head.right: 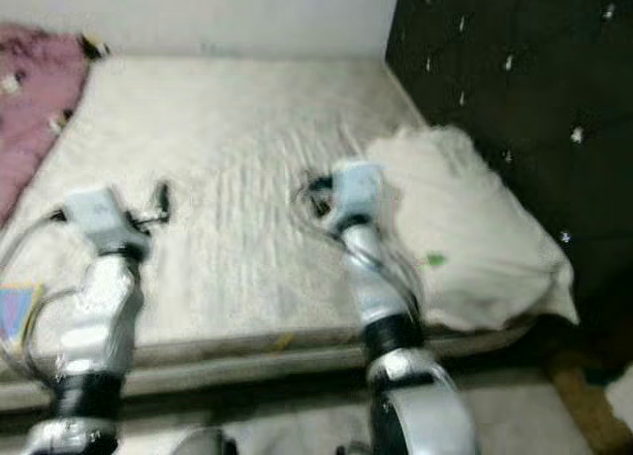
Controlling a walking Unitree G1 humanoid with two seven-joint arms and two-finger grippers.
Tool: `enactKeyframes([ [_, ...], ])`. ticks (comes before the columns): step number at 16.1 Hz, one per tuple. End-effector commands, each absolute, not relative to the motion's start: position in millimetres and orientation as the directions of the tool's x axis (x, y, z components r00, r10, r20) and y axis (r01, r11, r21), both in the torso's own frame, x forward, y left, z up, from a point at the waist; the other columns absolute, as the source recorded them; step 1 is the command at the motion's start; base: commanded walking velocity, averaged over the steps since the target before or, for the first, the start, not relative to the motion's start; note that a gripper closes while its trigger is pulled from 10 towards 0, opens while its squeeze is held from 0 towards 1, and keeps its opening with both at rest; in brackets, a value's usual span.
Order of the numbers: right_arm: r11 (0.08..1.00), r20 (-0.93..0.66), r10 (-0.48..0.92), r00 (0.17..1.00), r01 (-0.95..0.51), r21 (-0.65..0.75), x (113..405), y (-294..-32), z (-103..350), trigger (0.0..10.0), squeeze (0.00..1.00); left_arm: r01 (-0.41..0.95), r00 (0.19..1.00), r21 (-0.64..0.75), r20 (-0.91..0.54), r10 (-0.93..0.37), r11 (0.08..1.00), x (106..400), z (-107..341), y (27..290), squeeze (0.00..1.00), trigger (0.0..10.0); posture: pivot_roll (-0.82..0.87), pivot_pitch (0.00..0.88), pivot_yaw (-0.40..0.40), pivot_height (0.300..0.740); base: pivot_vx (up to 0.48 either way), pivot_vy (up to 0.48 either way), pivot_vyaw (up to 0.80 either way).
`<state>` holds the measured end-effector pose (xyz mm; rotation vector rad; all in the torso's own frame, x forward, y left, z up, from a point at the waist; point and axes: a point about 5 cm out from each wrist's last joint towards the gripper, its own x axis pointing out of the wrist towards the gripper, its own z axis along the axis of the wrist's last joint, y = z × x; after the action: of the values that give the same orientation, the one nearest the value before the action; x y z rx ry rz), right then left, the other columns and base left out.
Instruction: Clean up the room
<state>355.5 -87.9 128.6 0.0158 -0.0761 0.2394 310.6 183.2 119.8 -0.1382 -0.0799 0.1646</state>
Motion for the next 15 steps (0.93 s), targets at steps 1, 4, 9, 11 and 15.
enactKeyframes([
  [1, 0.979, 0.073, 0.203, 0.976, -0.204, -0.005, 357.4, -101.7, 128.9, 10.0, 0.0, -0.133, 0.987, -0.153, 0.069, 0.145, 0.979, 311.9, 120.6, 173.0, 0.0, 10.0, 0.08, 0.0, -0.014, 0.74, 0.0, 0.48, 0.0],
  [4, 0.979, 0.068, 0.203, 0.977, -0.203, -0.006, 357.7, -102.9, 128.2, 10.0, 0.0, -0.13, 0.987, -0.154, 0.07, 0.142, 0.979, 312.4, 120.4, 171.2, 0.0, 10.0, 0.08, 0.0, -0.014, 0.74, 0.0, 0.48, 0.0],
  [9, 0.978, 0.059, 0.208, 0.976, -0.208, -0.012, 357.4, -102.6, 126.7, 10.0, 0.0, -0.13, 0.987, -0.162, 0.067, 0.143, 0.978, 312.1, 119.4, 169.9, 0.0, 10.0, 0.08, 0.0, -0.019, 0.74, 0.0, 0.48, 0.0],
  [11, 0.978, 0.057, 0.21, 0.976, -0.209, -0.014, 357.3, -102.5, 126.3, 10.0, 0.0, -0.129, 0.988, -0.164, 0.069, 0.141, 0.978, 311.9, 119.3, 169.7, 0.0, 10.0, 0.08, 0.0, -0.019, 0.74, 0.0, 0.48, 0.0],
  [15, 0.978, 0.05, 0.21, 0.976, -0.21, -0.016, 357.3, -101.9, 125.6, 10.0, 0.0, -0.128, 0.988, -0.166, 0.069, 0.141, 0.978, 312.0, 119.4, 170.1, 0.0, 10.0, 0.08, 0.0, -0.018, 0.74, 0.0, 0.48, 0.0],
])
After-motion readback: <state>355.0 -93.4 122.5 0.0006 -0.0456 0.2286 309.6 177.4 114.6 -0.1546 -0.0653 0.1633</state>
